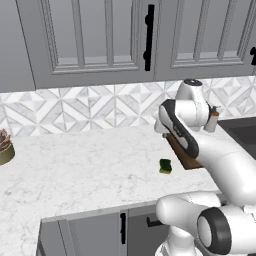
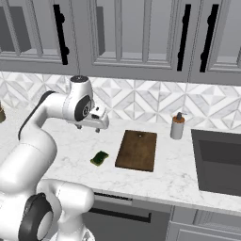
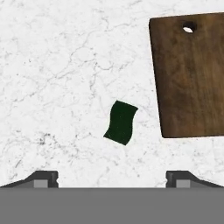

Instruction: Pick up the sponge from the counter and clean the cutting board by briefly scrubbing or pressing down on the cutting board. Once finished, release the sponge.

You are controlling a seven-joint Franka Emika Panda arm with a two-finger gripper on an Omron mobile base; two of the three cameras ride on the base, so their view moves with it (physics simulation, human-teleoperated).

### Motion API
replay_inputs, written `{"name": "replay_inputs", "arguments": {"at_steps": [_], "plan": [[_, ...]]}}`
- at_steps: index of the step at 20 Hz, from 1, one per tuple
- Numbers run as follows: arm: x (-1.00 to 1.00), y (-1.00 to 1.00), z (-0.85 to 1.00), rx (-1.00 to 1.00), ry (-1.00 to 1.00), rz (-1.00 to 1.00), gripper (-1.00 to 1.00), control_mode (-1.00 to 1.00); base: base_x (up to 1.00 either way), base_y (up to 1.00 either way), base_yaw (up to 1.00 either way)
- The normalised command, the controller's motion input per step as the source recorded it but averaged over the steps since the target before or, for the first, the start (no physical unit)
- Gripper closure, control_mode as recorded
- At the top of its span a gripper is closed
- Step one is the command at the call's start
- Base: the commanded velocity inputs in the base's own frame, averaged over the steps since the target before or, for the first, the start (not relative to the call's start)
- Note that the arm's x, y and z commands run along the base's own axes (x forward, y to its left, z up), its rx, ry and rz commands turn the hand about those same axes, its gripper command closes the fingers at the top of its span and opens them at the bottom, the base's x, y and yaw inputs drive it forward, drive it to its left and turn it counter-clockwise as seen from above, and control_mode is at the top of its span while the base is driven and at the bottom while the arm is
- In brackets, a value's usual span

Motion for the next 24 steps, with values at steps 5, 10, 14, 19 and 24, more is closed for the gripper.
{"name": "replay_inputs", "arguments": {"at_steps": [5,10,14,19,24], "plan": [[0.05,-0.18,-0.55,0.02,0.01,0.00,-1.00,-1.00,0.00,0.00,0.00],[0.11,-0.02,-0.58,0.00,0.01,0.00,-1.00,-1.00,0.00,0.00,0.00],[0.19,0.00,-0.56,0.00,0.00,0.00,-1.00,-1.00,0.00,0.00,0.00],[0.17,0.00,-0.46,0.00,0.00,0.00,-1.00,-1.00,0.00,0.00,0.00],[0.07,0.00,-0.42,0.00,0.00,0.00,-1.00,-1.00,0.00,0.00,0.00]]}}
